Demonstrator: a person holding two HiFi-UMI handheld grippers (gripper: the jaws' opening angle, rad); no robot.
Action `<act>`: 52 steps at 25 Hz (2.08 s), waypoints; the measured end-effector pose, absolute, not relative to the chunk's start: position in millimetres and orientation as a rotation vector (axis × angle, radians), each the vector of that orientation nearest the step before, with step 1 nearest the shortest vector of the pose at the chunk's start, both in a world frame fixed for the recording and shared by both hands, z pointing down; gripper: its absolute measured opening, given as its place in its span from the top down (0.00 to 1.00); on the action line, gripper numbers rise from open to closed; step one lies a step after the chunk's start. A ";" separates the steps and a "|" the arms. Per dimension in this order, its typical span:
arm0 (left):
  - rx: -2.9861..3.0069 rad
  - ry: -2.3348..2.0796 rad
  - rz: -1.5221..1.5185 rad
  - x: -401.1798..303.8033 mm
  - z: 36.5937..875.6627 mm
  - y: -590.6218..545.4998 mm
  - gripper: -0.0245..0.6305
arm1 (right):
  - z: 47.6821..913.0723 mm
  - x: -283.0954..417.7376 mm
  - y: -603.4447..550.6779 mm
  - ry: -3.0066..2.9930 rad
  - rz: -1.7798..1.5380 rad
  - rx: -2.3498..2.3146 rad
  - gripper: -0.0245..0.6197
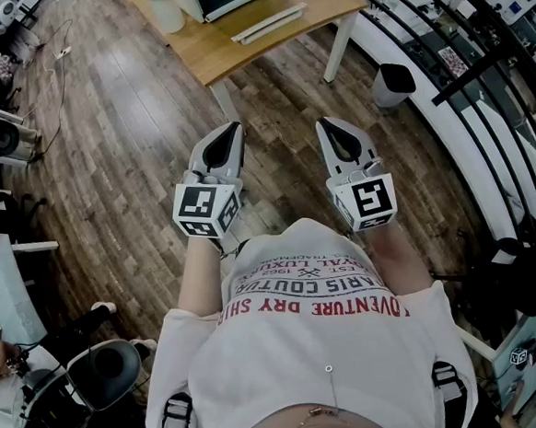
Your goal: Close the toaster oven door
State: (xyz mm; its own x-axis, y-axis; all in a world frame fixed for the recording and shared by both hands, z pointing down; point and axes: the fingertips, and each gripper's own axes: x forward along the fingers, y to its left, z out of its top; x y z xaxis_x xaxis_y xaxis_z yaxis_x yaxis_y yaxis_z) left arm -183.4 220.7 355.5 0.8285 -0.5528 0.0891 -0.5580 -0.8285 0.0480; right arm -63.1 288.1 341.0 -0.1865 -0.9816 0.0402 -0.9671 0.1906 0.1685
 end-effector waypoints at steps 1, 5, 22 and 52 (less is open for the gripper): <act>2.935 -0.891 0.112 -182.4 355.7 220.4 0.94 | 340.7 -62.6 287.4 -2.314 -0.159 1.908 0.98; 2.932 -0.890 0.118 -178.2 357.6 218.8 0.94 | 341.6 -59.6 284.3 -2.318 -0.156 1.905 0.98; 2.856 -0.945 0.198 -151.5 386.2 211.6 0.70 | 362.4 -31.5 272.7 -2.353 -0.037 1.908 0.98; 2.665 -0.992 0.320 -63.5 452.2 -102.9 0.70 | 384.9 61.1 -66.5 -2.359 0.015 1.750 0.98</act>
State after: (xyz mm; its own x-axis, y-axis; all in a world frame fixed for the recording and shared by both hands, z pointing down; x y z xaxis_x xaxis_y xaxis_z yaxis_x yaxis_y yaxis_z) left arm -63.5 -102.9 452.2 0.7395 -0.6024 0.3004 -0.6643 -0.7252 0.1813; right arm 61.1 -66.5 384.9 -0.2766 -0.9460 0.1689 -0.9482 0.2973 0.1124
